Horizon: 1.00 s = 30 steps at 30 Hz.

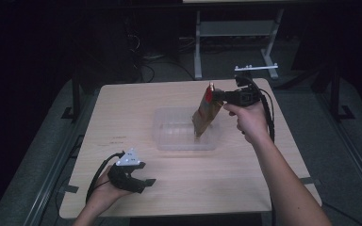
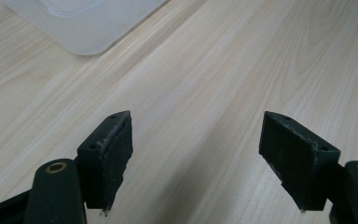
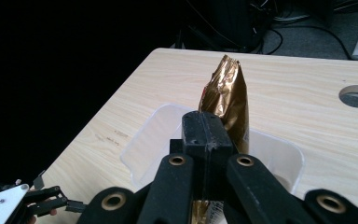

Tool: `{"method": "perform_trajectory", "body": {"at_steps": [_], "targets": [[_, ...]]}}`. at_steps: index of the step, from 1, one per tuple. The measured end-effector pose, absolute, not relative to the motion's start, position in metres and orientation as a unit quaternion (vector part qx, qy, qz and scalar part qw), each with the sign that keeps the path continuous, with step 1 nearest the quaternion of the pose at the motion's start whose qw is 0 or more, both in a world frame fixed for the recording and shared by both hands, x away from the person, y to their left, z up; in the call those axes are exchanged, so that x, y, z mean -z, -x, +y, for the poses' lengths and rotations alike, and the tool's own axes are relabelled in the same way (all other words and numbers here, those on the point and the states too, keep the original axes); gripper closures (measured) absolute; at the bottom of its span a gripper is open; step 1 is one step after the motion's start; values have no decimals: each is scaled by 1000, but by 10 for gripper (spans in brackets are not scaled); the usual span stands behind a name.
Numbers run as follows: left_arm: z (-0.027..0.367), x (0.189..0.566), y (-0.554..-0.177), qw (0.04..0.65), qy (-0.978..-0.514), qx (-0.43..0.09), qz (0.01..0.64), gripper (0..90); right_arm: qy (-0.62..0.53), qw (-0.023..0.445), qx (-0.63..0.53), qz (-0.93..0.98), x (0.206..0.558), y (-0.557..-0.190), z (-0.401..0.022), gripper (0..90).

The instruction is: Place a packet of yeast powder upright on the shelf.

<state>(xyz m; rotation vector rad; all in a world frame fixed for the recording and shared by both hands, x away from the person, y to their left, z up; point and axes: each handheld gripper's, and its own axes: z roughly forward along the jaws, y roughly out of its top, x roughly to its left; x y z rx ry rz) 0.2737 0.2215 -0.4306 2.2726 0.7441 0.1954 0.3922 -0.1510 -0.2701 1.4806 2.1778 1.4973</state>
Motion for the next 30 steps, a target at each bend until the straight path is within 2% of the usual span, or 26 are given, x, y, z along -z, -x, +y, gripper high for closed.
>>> {"method": "perform_trajectory", "body": {"at_steps": [9,30], "targets": [[221,430,-274,358,-886,-78,285,252,-491,47,-487,721,277,-391,-150,898],[223,431,-274,360,-884,-77,286,252,-480,47,-455,749,308,-407,-115,893]]}}
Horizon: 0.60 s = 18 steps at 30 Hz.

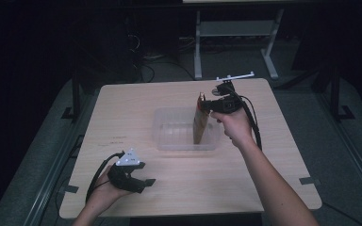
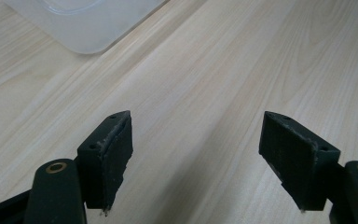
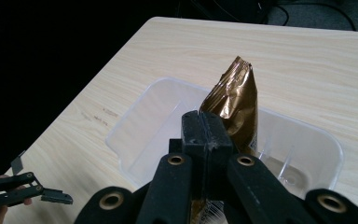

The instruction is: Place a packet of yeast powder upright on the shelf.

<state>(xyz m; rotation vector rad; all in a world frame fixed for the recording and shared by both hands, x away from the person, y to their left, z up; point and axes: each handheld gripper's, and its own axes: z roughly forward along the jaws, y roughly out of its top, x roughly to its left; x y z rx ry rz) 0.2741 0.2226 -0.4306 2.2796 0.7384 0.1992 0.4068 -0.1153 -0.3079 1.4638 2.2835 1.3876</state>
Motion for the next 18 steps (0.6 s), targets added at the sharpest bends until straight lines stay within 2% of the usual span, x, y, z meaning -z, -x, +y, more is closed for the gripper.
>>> {"method": "perform_trajectory", "body": {"at_steps": [7,12,18], "targets": [[222,431,-274,360,-885,-76,284,252,-476,54,-443,758,315,-410,-110,861],[223,432,-275,358,-887,-78,282,252,-464,58,-456,757,309,-406,-114,704],[223,433,-275,357,-886,-78,285,252,-447,84,-453,767,297,-393,-126,490]]}}
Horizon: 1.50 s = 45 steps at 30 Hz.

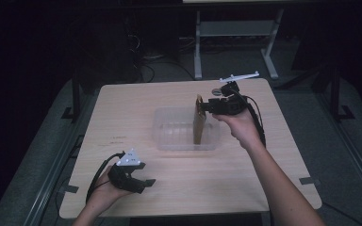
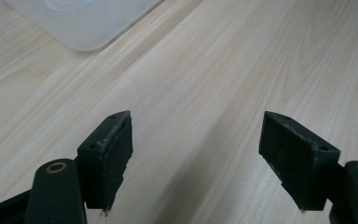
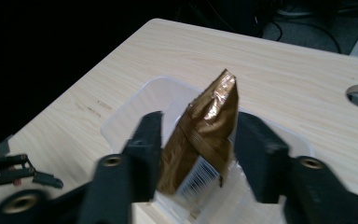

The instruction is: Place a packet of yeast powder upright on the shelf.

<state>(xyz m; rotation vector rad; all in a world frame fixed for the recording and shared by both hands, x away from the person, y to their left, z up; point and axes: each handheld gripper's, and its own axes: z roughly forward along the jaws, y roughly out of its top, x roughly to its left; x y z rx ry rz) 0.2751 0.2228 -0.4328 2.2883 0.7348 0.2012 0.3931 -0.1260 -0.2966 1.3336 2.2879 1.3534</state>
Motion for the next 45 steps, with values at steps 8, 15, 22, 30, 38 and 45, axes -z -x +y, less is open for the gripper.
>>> {"method": "perform_trajectory", "body": {"at_steps": [8,15,22,30,38,45], "targets": [[225,438,-277,357,-883,-74,295,245,-383,132,-446,798,295,-369,-151,359],[224,439,-279,359,-883,-78,293,225,-355,138,-449,808,317,-350,-177,320],[222,440,-279,362,-884,-78,286,209,-353,149,-443,811,346,-331,-202,278],[221,441,-278,362,-885,-76,283,206,-355,153,-427,818,373,-316,-218,263],[222,443,-279,359,-888,-81,277,206,-359,153,-412,824,397,-302,-225,231],[219,447,-280,350,-895,-75,267,207,-359,154,-399,830,425,-285,-232,219]]}}
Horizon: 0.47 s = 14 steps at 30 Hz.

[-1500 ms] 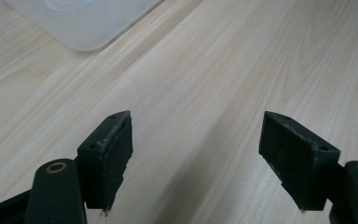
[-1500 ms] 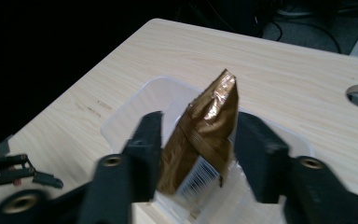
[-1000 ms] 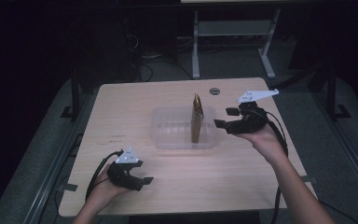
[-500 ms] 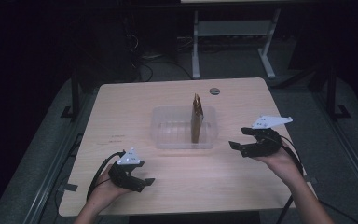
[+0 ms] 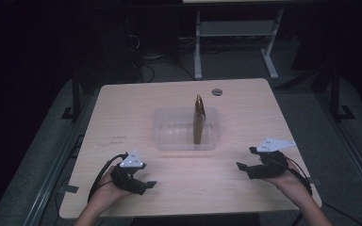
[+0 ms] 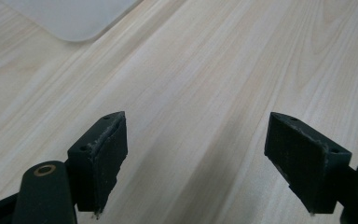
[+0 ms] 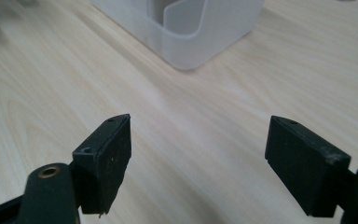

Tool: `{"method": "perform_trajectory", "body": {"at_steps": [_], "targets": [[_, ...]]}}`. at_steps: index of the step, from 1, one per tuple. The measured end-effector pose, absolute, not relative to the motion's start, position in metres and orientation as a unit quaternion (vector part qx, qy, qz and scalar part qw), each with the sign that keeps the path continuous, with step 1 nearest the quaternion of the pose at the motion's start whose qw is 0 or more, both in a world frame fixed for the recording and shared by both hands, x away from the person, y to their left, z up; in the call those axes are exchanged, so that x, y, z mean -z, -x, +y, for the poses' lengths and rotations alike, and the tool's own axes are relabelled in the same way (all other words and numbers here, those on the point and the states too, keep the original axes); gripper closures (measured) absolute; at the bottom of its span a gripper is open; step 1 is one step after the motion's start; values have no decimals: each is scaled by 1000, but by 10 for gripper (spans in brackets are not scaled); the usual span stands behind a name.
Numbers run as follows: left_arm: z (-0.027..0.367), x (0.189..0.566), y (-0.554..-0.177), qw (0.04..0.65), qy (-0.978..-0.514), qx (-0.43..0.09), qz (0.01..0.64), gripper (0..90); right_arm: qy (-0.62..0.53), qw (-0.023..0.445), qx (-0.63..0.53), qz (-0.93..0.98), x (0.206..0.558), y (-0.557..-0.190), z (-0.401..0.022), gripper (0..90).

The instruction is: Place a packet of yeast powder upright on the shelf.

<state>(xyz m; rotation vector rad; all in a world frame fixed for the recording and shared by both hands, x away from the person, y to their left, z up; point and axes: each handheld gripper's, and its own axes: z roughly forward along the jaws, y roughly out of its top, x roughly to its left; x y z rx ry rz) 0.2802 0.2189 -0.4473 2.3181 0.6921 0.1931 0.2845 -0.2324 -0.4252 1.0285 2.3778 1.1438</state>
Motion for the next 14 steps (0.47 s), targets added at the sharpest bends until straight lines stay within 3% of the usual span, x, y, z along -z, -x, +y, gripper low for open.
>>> {"method": "perform_trajectory", "body": {"at_steps": [14], "targets": [[214,450,-283,339,-905,-73,247,208,-362,139,-394,833,441,-291,-231,214]]}}
